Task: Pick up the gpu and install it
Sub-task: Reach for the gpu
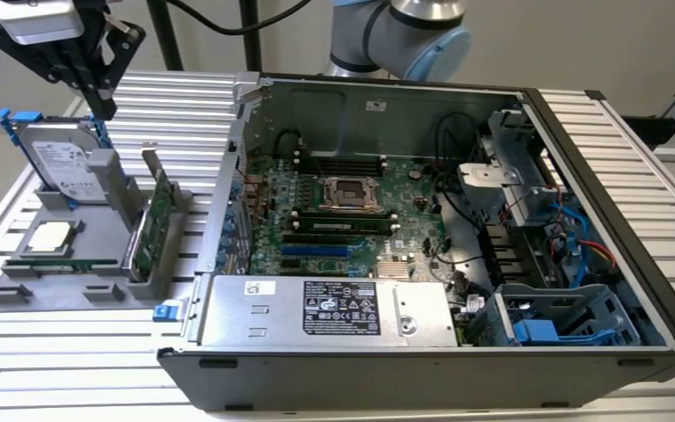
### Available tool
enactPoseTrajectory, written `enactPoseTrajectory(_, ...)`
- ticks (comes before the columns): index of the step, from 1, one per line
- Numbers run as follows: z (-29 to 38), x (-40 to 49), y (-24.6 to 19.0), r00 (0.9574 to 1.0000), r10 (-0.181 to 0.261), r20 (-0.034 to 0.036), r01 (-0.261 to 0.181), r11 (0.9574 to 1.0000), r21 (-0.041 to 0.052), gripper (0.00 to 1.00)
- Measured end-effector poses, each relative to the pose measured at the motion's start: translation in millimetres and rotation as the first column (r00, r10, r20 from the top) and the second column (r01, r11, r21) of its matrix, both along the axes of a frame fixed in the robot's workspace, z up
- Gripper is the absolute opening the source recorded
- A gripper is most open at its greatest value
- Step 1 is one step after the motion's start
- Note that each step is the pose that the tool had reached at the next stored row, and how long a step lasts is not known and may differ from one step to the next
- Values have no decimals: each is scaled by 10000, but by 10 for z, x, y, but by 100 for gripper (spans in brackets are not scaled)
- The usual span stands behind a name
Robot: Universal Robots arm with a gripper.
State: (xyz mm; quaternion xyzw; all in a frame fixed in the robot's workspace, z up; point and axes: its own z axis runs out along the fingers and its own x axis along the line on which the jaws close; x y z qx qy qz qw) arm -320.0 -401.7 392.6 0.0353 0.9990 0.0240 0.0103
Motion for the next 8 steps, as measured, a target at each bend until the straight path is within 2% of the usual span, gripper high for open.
enactPoseTrajectory(4, 0, -1, -16, 10000, -1, 0, 1, 10000, 1, 0)
enactPoseTrajectory(8, 0, -1, -52, 10000, -2, 0, 2, 10000, 0, 0)
